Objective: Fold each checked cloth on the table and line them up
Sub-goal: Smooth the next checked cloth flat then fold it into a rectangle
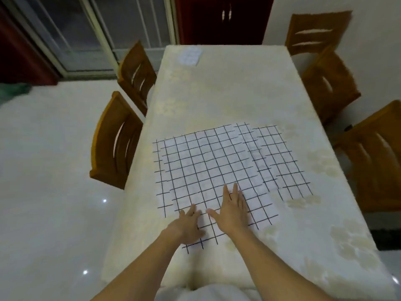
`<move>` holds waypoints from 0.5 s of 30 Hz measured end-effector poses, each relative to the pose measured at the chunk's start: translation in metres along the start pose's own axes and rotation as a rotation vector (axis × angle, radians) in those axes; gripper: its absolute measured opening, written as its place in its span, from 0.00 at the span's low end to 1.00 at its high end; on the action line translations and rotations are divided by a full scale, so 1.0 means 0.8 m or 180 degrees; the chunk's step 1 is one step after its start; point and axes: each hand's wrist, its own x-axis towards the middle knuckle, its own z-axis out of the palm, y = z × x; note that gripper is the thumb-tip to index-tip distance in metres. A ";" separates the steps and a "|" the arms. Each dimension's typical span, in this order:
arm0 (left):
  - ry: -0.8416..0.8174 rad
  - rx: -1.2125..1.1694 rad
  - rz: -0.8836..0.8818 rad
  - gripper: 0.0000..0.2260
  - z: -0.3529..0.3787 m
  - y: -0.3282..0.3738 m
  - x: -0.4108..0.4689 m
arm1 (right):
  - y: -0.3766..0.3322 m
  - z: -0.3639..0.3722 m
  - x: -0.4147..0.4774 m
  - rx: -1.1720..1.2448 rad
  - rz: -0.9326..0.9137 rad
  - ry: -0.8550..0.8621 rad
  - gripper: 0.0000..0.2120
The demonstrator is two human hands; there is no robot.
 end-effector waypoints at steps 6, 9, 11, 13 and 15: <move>0.0263 0.0304 -0.0230 0.42 0.061 0.034 -0.016 | 0.026 0.037 0.013 -0.0191 -0.0313 -0.0179 0.54; 0.0373 0.0037 -0.0348 0.40 0.069 0.047 -0.020 | 0.045 0.046 0.013 -0.0305 -0.0499 -0.0125 0.52; 0.0463 -0.0136 -0.0411 0.38 0.074 0.053 -0.025 | 0.056 0.044 0.013 -0.0372 -0.0618 -0.0153 0.51; 0.0688 -0.0196 -0.0493 0.37 0.077 0.058 -0.029 | 0.062 0.040 0.019 -0.0396 -0.0707 -0.0223 0.52; 0.0857 -0.0248 -0.0554 0.35 0.079 0.062 -0.029 | 0.065 0.036 0.023 -0.0421 -0.0817 -0.0309 0.52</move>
